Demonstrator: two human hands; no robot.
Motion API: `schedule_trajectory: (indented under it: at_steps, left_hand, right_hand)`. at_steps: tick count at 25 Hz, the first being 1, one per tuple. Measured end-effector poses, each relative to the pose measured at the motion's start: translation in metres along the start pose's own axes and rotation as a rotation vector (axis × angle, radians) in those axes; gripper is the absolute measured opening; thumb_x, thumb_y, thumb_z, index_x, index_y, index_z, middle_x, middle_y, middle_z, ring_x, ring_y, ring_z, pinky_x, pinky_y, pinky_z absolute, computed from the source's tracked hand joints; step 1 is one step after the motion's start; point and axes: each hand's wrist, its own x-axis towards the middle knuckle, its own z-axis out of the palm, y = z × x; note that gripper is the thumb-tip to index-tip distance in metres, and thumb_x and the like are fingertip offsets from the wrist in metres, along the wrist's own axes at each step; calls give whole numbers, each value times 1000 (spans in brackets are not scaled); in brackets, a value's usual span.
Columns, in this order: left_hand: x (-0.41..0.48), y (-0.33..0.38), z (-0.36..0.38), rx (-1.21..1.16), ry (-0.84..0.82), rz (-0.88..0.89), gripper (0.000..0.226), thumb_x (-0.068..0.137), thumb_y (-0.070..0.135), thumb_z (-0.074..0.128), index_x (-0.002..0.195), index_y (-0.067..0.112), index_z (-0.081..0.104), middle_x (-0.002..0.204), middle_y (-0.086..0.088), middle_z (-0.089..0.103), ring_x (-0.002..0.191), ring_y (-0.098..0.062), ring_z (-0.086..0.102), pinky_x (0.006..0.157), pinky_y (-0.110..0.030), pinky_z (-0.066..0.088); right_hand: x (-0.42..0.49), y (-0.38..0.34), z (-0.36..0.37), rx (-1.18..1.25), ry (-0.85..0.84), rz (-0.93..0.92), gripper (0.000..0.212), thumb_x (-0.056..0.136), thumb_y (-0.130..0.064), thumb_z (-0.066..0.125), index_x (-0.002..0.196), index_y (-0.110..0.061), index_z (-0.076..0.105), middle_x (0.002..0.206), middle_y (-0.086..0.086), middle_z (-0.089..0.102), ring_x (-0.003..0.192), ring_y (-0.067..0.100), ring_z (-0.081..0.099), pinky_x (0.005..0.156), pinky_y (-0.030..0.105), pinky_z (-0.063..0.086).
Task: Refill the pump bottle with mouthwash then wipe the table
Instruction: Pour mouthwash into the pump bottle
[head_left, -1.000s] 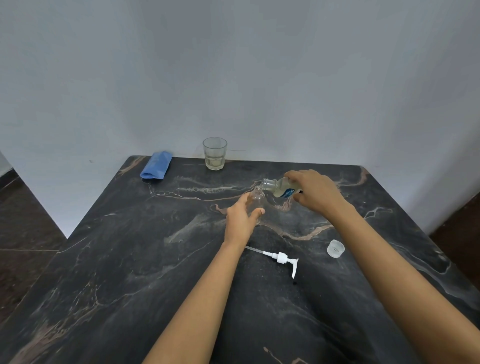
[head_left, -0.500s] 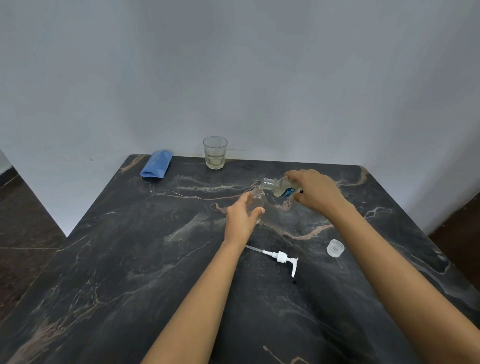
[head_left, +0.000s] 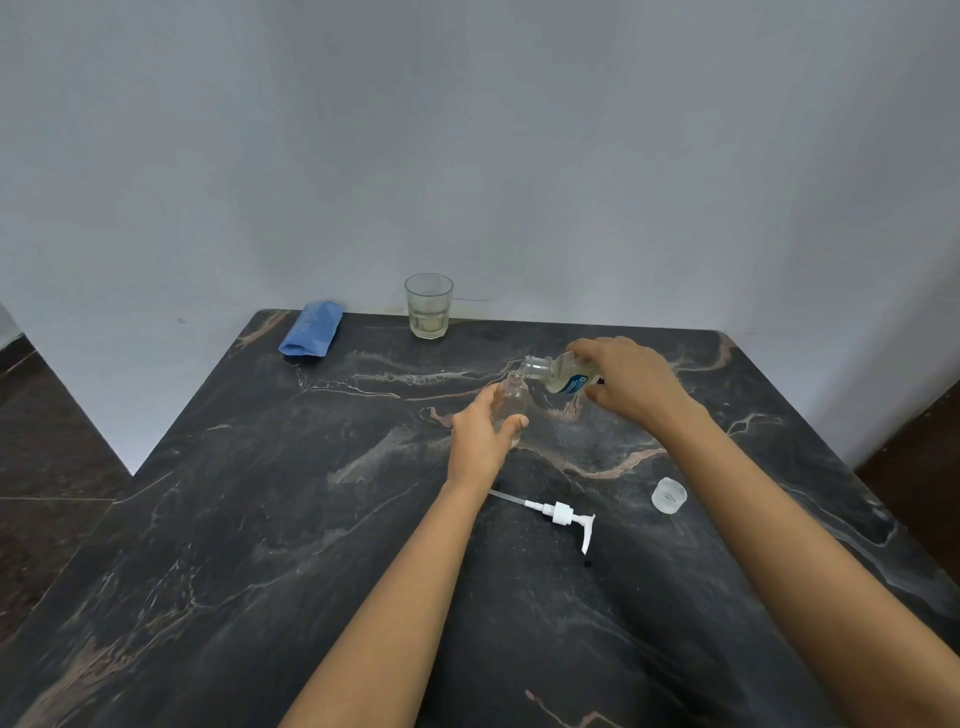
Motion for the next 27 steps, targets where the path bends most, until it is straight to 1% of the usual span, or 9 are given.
schedule_trajectory:
  at_steps: [3,7,10,16,21,25,27]
  left_hand:
    - [0,0,0,5,0,6,46,84,13,73,127,15,58,128,-1,63,120,-9,56,104,-29,44]
    - [0,0,0,13,5,6,44,84,14,73,126,17,59,126,0,64,119,-9,57,103,-28,44]
    - [0,0,0,5,2,2,42,84,14,73,125,17,60,125,1,64,118,-8,57,104,-30,45]
    - [0,-1,0,9,0,-8,45,84,16,74,126,16,60,124,1,65,117,-10,58,104,-33,46]
    - [0,-1,0,40,-2,-21,48,85,20,73,130,16,57,124,-2,65,119,-15,57,103,-35,46]
    - [0,-1,0,43,2,-13,47,85,20,73,128,17,57,122,0,66,117,-14,58,101,-32,46]
    - [0,-1,0,46,-1,-11,48,85,21,73,130,17,56,123,-1,65,118,-15,58,102,-34,46]
  right_hand:
    - [1,0,0,-6,-6,0,44,84,-17,63,126,-26,51,121,0,63,109,25,56,80,41,50]
    - [2,0,0,-13,-11,-5,44,84,-17,63,126,-26,50,121,0,62,110,25,56,79,40,48]
    - [1,0,-1,-19,-11,-9,45,84,-16,62,126,-26,50,121,-1,62,109,24,56,78,38,48]
    - [3,0,-2,-37,-6,-17,46,85,-17,62,128,-26,49,120,-1,62,109,24,56,74,36,45]
    - [2,0,-3,-47,0,-25,44,85,-18,63,127,-26,50,119,-1,63,108,24,57,75,37,48]
    - [3,0,-3,-38,6,-25,44,85,-18,63,126,-26,50,119,-1,63,108,24,57,76,38,49]
    - [2,0,-3,-35,8,-26,45,85,-18,63,127,-26,50,120,-1,63,108,24,57,77,39,50]
